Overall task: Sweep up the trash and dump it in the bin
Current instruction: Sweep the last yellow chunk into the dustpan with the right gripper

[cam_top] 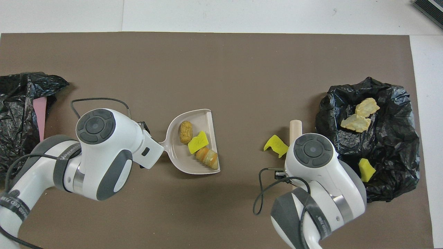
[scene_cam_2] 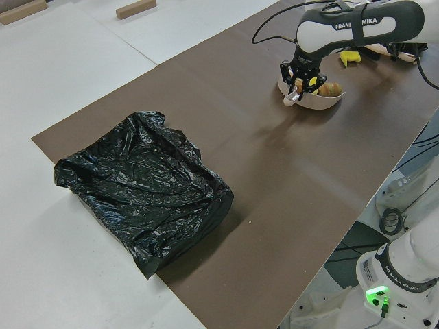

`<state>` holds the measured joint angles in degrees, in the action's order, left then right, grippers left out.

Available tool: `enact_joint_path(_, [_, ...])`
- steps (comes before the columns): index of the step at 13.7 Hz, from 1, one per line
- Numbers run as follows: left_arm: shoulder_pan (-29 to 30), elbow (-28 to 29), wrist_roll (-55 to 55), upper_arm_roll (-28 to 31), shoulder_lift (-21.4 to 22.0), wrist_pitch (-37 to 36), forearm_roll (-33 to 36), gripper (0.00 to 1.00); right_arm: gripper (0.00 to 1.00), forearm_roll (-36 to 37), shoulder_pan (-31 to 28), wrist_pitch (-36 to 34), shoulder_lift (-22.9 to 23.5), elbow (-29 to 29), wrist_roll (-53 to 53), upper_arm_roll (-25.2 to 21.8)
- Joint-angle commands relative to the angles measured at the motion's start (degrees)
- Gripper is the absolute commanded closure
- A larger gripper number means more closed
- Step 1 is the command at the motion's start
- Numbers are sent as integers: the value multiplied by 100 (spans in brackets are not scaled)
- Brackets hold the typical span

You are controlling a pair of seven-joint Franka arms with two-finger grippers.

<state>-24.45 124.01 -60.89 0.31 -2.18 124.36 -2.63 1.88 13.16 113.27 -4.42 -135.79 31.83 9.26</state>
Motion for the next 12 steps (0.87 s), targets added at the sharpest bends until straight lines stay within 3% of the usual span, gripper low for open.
enact_joint_path(1, [-104, 132, 33, 83, 95, 150, 61, 100, 100, -634, 194, 353, 343, 192, -213, 68])
enact_joint_path(5, [-104, 132, 51, 83, 95, 150, 61, 100, 100, -1969, 792, 679, 1223, 1166, -98, 76])
enact_joint_path(7, [-104, 132, 51, 83, 95, 150, 61, 100, 100, -2147, 1108, 766, 1548, 1588, 137, 76])
enact_joint_path(12, [-104, 132, 51, 83, 95, 150, 61, 100, 100, -2684, 1680, 1172, 1716, 1959, 324, 85])
